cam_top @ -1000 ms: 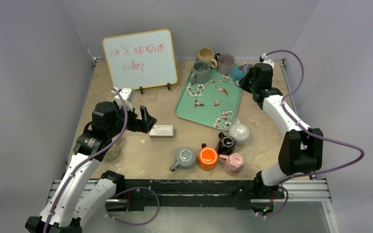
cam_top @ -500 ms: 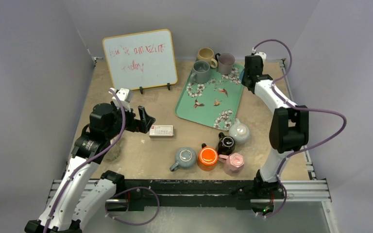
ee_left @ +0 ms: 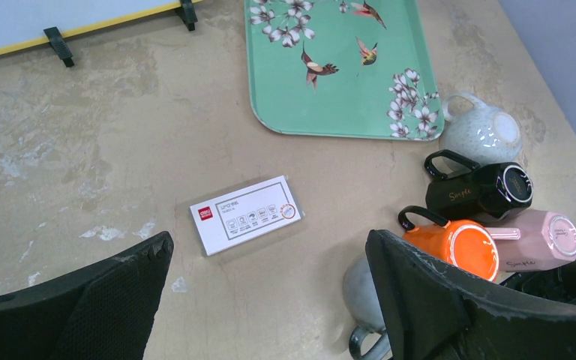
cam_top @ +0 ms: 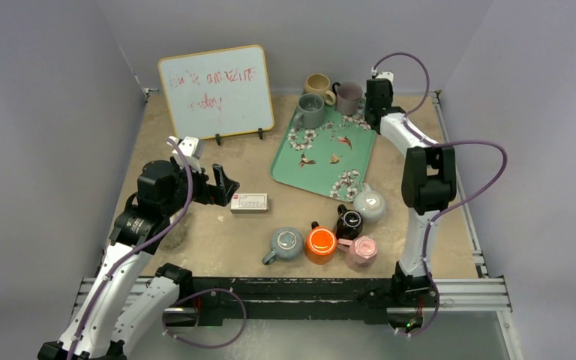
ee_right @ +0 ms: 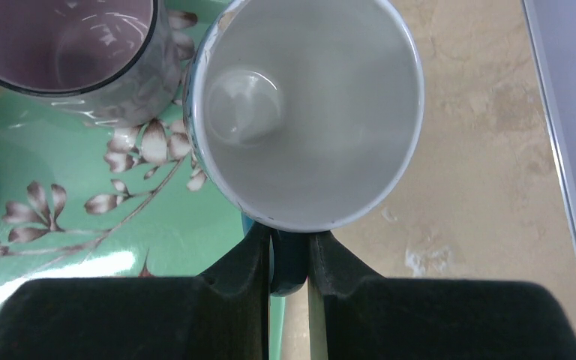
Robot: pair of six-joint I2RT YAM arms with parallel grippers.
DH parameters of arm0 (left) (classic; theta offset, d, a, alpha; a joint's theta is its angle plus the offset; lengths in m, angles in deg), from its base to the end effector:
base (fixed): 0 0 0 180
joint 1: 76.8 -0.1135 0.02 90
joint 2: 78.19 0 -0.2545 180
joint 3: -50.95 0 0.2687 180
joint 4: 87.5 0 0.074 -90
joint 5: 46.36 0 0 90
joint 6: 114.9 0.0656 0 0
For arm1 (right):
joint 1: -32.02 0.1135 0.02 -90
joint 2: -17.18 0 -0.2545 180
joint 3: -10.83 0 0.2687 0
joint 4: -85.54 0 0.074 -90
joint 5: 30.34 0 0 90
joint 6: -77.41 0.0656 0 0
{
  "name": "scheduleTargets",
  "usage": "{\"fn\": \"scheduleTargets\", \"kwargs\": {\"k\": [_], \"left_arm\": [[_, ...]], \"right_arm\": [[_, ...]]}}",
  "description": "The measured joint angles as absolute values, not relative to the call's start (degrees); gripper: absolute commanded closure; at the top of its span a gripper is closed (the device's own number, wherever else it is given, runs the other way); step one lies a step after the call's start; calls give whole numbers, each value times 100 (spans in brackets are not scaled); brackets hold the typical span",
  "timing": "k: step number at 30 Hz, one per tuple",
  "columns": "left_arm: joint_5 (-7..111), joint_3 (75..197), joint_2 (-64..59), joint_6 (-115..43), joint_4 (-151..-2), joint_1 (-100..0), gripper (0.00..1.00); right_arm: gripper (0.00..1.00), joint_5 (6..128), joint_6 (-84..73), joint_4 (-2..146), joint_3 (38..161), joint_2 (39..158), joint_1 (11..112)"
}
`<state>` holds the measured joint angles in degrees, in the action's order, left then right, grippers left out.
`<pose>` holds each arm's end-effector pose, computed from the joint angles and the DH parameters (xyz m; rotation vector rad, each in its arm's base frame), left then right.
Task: Turn the mug right side up
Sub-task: Place the cup on the tray.
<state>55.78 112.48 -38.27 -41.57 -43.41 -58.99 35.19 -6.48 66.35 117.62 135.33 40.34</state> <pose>0.1884 -0.0750 0.3230 0.1619 1.9963 -0.5987 0.5171 0.0482 0.2170 0.2141 2.0535 -0.2939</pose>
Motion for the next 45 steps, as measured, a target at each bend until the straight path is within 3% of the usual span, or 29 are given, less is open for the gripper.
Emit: {"fn": "scheduleTargets", "kwargs": {"k": [5,20,28,39,45], "left_arm": [[5578,11248,-3846,-4159,-4341,-5899,0],[5587,11246,-3851,-4159,-4339,-5967,0],[5585,11243,-3881,-4161,-4339,-5987,0],[5581,11226,-3877,-4161,-4337,-6009,0],[5515,11224,-3796,-4165,-4315,-6035,0]], "right_arm": [[100,3510,-998,6858,11880,13821,4073],[84,3670,-2312,7024,12372,14455,4102],[61,3696,-2480,7037,12772,14689,4062],[46,3831,-2449,7112,12772,14530,4047],[33,3930,-2045,6808,12459,13813,4047]]}}
